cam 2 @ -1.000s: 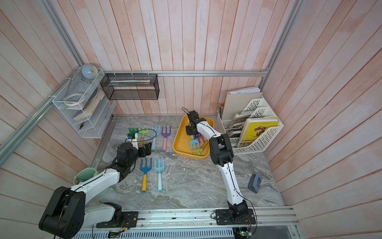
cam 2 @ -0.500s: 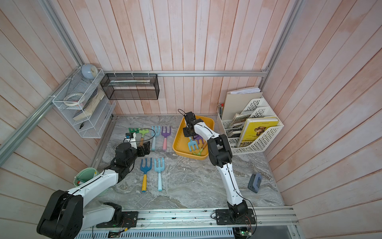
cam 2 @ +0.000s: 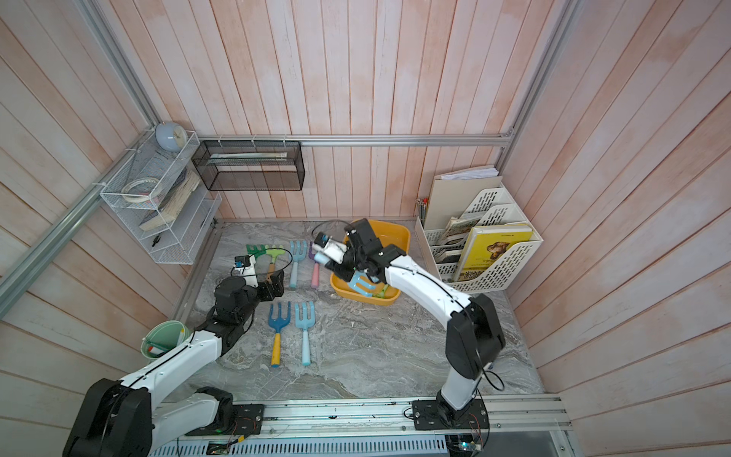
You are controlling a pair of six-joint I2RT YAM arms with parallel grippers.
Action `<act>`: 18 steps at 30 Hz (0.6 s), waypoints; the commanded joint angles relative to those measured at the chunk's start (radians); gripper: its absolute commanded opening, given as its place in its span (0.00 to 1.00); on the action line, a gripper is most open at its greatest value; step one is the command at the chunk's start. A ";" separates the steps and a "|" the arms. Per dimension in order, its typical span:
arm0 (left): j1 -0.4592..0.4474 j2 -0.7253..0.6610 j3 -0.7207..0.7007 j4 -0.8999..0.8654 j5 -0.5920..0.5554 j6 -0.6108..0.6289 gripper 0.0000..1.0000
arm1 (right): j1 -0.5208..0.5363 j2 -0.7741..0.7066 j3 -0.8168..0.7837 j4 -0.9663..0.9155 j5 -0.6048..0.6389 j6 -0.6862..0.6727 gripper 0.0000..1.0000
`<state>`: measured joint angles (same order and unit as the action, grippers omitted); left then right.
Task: Take the hand rake out of the storage box
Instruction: Pick up the rake from the storage box, then place the rake at the center of the board.
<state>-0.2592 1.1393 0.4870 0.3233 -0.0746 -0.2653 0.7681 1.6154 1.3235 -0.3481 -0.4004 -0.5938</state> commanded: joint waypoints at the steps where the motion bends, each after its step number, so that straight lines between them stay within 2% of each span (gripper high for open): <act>1: 0.009 -0.019 -0.022 0.020 0.017 0.000 1.00 | 0.043 -0.123 -0.241 0.055 -0.286 -0.419 0.00; 4: 0.011 -0.032 -0.031 0.024 0.032 -0.012 1.00 | 0.093 -0.218 -0.400 0.108 -0.389 -0.495 0.00; 6: 0.012 -0.043 -0.039 0.035 0.051 -0.019 1.00 | 0.152 -0.247 -0.497 0.149 -0.359 -0.543 0.00; 9: 0.012 -0.052 -0.046 0.047 0.096 -0.020 1.00 | 0.194 -0.240 -0.582 0.214 -0.322 -0.526 0.00; 11: 0.013 -0.055 -0.047 0.053 0.115 -0.020 1.00 | 0.207 -0.203 -0.585 0.208 -0.290 -0.524 0.00; 13: 0.012 -0.057 -0.047 0.055 0.128 -0.013 1.00 | 0.225 -0.149 -0.560 0.180 -0.206 -0.516 0.00; 18: 0.012 -0.045 -0.025 0.048 0.185 0.022 1.00 | 0.234 0.011 -0.455 0.009 -0.137 -0.604 0.00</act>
<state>-0.2504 1.0958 0.4538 0.3561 0.0536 -0.2707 0.9943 1.5700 0.8234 -0.2554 -0.5983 -1.1290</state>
